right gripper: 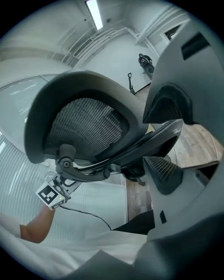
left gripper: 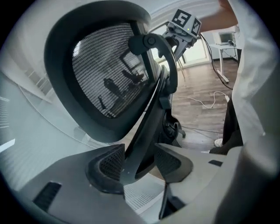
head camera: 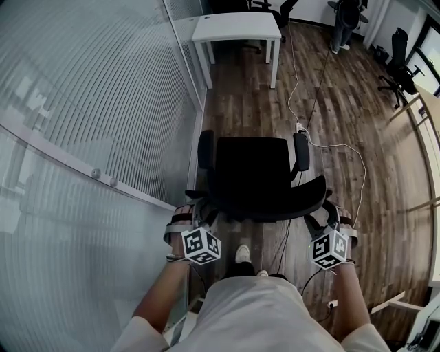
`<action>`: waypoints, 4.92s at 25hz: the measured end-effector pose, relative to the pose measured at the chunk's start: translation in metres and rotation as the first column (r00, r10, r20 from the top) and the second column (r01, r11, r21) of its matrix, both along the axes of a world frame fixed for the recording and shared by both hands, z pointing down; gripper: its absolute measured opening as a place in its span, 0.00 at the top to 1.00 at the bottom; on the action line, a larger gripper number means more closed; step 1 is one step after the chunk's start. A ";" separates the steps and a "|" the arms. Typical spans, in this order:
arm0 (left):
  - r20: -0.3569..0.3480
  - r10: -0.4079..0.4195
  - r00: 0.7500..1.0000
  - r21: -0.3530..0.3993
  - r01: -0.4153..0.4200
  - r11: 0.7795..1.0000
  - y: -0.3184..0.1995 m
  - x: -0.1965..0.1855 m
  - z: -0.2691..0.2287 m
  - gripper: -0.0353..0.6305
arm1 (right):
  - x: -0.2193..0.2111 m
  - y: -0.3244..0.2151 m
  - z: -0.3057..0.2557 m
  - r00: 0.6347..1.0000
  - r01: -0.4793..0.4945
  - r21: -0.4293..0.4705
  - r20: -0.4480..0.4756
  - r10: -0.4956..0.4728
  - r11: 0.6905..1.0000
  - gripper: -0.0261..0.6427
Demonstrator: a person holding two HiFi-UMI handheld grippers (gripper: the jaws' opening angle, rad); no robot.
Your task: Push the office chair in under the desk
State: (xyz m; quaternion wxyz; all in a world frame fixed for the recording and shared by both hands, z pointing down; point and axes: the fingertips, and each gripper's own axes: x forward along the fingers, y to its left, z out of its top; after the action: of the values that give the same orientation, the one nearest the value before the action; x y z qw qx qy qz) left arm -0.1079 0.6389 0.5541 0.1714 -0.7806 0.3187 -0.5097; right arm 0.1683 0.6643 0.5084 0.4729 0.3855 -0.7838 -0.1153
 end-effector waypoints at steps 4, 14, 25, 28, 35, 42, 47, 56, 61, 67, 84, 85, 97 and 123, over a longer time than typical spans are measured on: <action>0.061 0.010 0.998 0.004 -0.010 1.000 -0.006 0.000 0.010 0.63 | 0.012 -0.012 0.030 0.999 -0.004 -0.054 -0.049 0.001 0.999 0.59; 0.171 0.039 0.984 -0.029 -0.035 0.999 -0.028 -0.004 0.022 0.63 | 0.016 -0.040 0.057 0.978 0.047 -0.076 -0.198 -0.061 0.996 0.62; 0.165 0.040 0.985 -0.032 -0.036 0.999 -0.048 -0.009 0.021 0.64 | 0.011 -0.059 0.057 0.977 0.045 -0.104 -0.205 -0.065 0.994 0.64; 0.170 0.034 0.985 -0.035 -0.028 0.999 -0.059 -0.011 0.023 0.64 | 0.010 -0.071 0.058 0.976 0.035 -0.098 -0.209 -0.055 0.995 0.64; 0.171 0.031 0.985 -0.031 -0.026 0.999 -0.084 -0.010 0.022 0.64 | 0.011 -0.097 0.057 0.975 0.021 -0.092 -0.220 -0.041 0.996 0.63; 0.174 0.029 0.984 -0.027 -0.024 0.999 -0.104 -0.009 0.022 0.64 | 0.012 -0.116 0.058 0.975 0.026 -0.089 -0.220 -0.045 0.996 0.63; 0.175 0.018 0.984 -0.026 -0.014 1.000 -0.126 -0.010 0.027 0.64 | 0.011 -0.138 0.061 0.974 0.027 -0.085 -0.223 -0.046 0.996 0.63; 0.179 0.009 0.984 -0.026 -0.005 1.000 -0.172 -0.009 0.021 0.64 | 0.011 -0.186 0.056 0.974 0.036 -0.079 -0.222 -0.053 0.996 0.63; 0.183 0.002 0.983 -0.026 0.003 1.000 -0.200 -0.008 0.022 0.64 | 0.014 -0.215 0.059 0.973 0.042 -0.078 -0.224 -0.058 0.996 0.63; 0.189 -0.007 0.982 -0.024 0.012 1.000 -0.232 -0.005 0.022 0.64 | 0.017 -0.249 0.058 0.973 0.043 -0.080 -0.222 -0.060 0.996 0.63; 0.189 -0.007 0.982 -0.026 0.012 1.000 -0.334 -0.007 0.027 0.64 | 0.017 -0.351 0.064 0.973 0.044 -0.080 -0.224 -0.061 0.996 0.63; 0.192 -0.011 0.981 -0.028 0.017 0.999 -0.340 -0.006 0.025 0.64 | 0.017 -0.357 0.062 0.973 0.046 -0.081 -0.223 -0.063 0.996 0.63; 0.182 -0.041 0.983 -0.026 0.047 0.999 -0.404 -0.005 0.037 0.64 | 0.018 -0.422 0.073 0.971 0.059 -0.074 -0.225 -0.075 0.996 0.63; 0.207 -0.075 0.975 -0.019 0.081 0.997 -0.522 -0.012 0.031 0.64 | 0.010 -0.540 0.062 0.974 0.093 -0.051 -0.202 -0.102 0.994 0.63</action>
State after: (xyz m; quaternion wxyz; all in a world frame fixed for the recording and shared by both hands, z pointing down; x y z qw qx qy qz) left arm -0.1201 0.1171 0.5851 0.1727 -0.7127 0.3228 -0.5984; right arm 0.1780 0.1241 0.5704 0.5527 0.3228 -0.7513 -0.1612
